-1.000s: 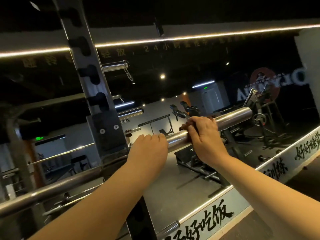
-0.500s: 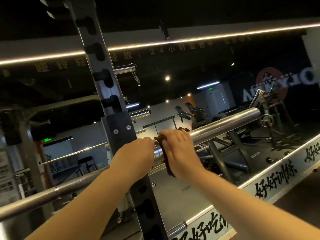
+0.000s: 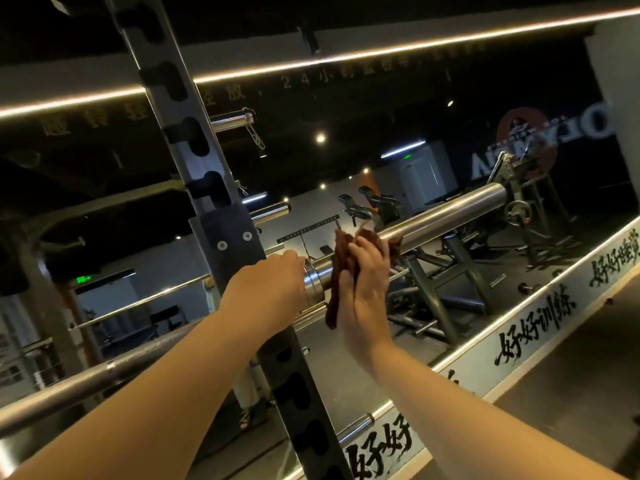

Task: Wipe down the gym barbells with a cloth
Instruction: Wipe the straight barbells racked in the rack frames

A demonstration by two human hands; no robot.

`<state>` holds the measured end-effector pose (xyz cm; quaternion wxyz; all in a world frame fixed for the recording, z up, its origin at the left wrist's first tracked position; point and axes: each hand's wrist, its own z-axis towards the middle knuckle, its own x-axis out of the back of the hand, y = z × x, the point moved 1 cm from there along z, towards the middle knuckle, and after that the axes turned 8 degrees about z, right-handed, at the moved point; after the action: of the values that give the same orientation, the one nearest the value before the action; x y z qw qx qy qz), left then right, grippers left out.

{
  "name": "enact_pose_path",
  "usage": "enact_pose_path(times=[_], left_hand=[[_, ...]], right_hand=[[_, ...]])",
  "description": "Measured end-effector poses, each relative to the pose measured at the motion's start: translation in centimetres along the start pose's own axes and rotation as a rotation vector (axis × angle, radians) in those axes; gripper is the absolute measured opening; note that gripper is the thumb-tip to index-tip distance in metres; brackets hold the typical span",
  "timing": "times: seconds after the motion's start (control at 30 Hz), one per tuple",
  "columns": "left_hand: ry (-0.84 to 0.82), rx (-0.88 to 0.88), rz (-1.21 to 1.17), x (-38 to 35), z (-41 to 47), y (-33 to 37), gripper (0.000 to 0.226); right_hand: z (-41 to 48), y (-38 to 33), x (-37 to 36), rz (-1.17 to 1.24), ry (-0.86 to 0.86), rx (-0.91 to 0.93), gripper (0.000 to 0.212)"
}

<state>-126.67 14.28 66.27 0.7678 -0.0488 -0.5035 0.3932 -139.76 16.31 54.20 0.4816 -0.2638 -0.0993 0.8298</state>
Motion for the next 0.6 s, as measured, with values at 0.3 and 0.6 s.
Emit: enact_pose_path(times=[0.3, 0.6], left_hand=[[0.01, -0.103, 0.143, 0.1, 1.3, 1.2, 0.006], [-0.003, -0.171, 0.191, -0.6, 3.8, 2.5, 0.022]], right_hand=[[3.4, 0.6, 1.2, 0.155, 0.366, -0.211, 0.043], [3.1, -1.9, -0.8, 0.241, 0.361, -0.316, 0.063]])
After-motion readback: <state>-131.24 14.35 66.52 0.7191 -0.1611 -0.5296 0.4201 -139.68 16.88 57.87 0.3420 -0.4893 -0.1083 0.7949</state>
